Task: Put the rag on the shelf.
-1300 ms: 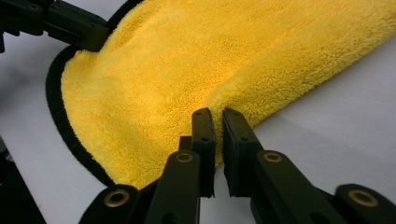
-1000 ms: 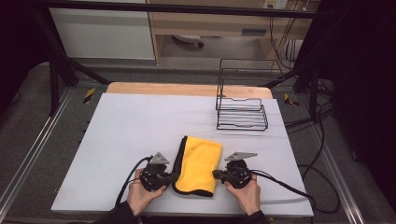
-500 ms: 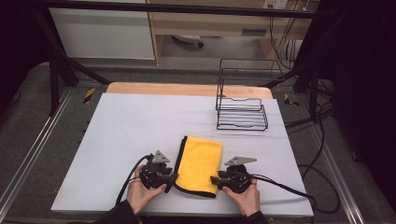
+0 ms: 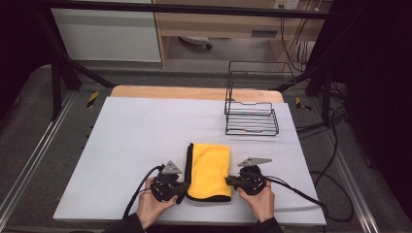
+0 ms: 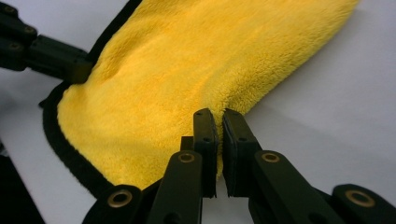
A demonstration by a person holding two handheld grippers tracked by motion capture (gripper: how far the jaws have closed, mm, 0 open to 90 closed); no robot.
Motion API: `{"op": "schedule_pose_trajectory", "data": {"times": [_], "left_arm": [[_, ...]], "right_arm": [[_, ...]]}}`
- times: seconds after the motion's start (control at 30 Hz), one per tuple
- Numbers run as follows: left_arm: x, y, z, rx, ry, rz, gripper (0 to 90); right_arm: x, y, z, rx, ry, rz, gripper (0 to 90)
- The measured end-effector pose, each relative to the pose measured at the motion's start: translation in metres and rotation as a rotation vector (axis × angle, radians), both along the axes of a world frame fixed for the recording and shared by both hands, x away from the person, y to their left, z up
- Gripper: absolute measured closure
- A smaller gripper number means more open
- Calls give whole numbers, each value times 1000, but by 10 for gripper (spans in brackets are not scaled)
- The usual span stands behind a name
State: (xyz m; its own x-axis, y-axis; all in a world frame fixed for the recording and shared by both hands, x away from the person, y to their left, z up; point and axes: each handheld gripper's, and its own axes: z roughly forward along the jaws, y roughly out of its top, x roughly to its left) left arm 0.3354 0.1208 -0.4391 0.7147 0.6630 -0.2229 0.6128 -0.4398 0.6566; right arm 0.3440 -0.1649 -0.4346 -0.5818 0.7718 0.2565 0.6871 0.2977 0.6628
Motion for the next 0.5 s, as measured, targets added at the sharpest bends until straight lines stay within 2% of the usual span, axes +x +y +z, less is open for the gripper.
{"op": "schedule_pose_trajectory", "data": {"times": [0.07,0.13,0.2,0.23,0.27,0.3,0.4,0.43,0.47,0.5], "left_arm": [[-2,-4,-1,-1,-11,-8,878],[-3,-6,-1,12,-27,-6,871],[-3,-4,0,15,-39,-3,781],[-3,-2,1,20,-47,-3,781],[-2,0,2,21,-51,-2,682],[-1,2,3,17,-57,4,637],[5,8,7,24,-79,19,571],[7,11,8,24,-85,24,509],[10,13,10,18,-83,25,509],[14,15,11,5,-81,26,473]], "right_arm": [[3,-4,-1,-16,-4,12,845],[4,-5,-3,-11,-4,15,838],[4,-5,-7,-40,-33,49,771],[4,-5,-7,-40,-33,49,771],[4,-8,-4,-31,-86,56,686],[3,-10,-2,-18,-105,56,662],[4,-16,1,7,-125,49,578],[5,-21,1,11,-156,51,519],[5,-21,1,11,-156,51,519],[6,-24,1,15,-163,50,476]]}}
